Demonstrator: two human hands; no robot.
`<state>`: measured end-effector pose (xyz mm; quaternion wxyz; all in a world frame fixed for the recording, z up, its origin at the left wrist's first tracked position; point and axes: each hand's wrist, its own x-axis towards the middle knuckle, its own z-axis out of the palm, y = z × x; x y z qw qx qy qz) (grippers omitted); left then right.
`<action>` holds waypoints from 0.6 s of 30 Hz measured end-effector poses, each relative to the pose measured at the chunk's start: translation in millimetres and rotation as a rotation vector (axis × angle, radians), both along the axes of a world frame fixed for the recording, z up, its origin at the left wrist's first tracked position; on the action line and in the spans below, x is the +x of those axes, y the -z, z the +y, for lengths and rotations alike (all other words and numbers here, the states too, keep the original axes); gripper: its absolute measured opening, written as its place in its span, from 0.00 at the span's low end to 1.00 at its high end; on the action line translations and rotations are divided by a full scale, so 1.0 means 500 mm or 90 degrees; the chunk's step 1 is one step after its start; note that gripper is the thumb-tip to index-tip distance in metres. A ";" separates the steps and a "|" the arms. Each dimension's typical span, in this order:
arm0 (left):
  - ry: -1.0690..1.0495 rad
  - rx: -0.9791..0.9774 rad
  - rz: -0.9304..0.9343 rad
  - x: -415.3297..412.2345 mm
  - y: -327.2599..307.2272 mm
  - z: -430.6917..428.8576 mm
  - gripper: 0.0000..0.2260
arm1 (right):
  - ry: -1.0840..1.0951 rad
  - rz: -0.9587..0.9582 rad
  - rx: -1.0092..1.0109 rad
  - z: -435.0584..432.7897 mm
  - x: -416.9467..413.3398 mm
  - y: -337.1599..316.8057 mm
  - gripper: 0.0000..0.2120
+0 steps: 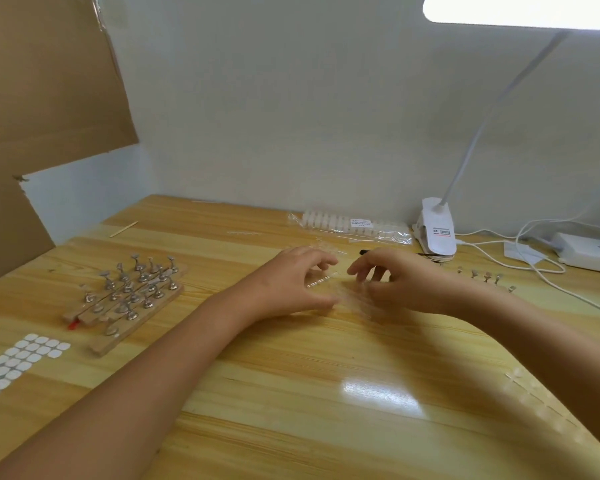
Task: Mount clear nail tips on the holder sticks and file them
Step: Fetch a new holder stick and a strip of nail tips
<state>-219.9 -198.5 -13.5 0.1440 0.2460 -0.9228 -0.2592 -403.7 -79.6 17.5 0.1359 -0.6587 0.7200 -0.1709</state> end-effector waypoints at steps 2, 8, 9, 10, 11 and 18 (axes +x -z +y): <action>0.026 -0.035 0.000 0.002 0.003 0.001 0.22 | -0.016 0.059 0.000 0.007 -0.017 -0.006 0.16; 0.065 -0.067 0.053 -0.010 0.010 0.017 0.08 | -0.052 0.150 0.038 0.017 -0.025 -0.013 0.11; 0.069 -0.066 0.063 -0.010 0.010 0.018 0.08 | -0.040 0.143 0.041 0.018 -0.024 -0.016 0.11; 0.074 -0.066 0.068 -0.010 0.010 0.018 0.08 | -0.026 0.134 0.042 0.017 -0.025 -0.017 0.11; 0.080 -0.064 0.071 -0.010 0.010 0.020 0.08 | -0.011 0.117 0.039 0.016 -0.024 -0.016 0.12; 0.051 -0.055 0.078 -0.007 0.008 0.022 0.30 | 0.031 -0.311 -0.016 -0.018 0.000 -0.004 0.13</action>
